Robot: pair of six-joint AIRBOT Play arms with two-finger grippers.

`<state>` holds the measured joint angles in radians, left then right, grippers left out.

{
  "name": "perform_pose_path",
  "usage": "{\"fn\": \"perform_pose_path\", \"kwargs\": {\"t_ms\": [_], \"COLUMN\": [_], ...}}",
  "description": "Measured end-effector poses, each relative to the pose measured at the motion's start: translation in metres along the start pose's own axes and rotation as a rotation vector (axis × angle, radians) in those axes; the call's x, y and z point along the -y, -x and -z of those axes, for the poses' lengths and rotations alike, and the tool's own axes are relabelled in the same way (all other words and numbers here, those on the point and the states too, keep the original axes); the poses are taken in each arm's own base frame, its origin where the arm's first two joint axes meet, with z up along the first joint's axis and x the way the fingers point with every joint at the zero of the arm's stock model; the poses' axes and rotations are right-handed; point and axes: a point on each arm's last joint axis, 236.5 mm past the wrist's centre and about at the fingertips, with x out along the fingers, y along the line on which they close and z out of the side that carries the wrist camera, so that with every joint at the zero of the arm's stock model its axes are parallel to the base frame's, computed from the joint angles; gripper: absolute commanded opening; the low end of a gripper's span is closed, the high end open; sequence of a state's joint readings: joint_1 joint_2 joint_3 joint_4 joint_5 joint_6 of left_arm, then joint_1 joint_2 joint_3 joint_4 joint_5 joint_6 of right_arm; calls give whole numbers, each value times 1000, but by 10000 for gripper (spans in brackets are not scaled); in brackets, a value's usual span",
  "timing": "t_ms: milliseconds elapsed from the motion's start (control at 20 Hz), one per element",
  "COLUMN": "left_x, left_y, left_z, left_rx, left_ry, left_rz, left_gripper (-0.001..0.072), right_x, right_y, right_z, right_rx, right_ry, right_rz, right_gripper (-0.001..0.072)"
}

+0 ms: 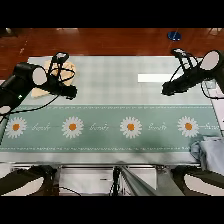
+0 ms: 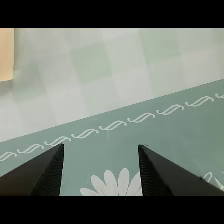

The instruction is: Fold the shirts.

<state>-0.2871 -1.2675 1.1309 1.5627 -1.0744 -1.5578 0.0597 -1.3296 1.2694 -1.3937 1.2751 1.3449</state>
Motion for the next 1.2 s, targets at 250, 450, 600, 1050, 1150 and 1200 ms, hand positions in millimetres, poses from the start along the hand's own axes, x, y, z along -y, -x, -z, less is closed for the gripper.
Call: {"fn": "perform_pose_path", "kwargs": {"t_ms": [250,450,600,1050,1150,1200], "left_x": [0,0,0,3,4,5], "left_y": [0,0,0,0,-1,-1], "left_z": [0,0,0,-5,-5,-5], "left_rx": [0,0,0,21,19,21], "left_ry": [0,0,0,5,4,-10], "left_rz": [0,0,0,10,15,17], "left_gripper": [550,550,550,550,551,554], "right_x": [0,0,1,2,3,3], "right_y": [0,0,0,0,0,0], "right_z": [0,0,-3,-9,-11,-11], "right_rx": [0,1,13,40,45,47], "right_ry": [0,0,0,-21,-21,-20], "right_rz": [0,0,3,9,11,13], "right_gripper": [438,437,438,438,437,437]}}
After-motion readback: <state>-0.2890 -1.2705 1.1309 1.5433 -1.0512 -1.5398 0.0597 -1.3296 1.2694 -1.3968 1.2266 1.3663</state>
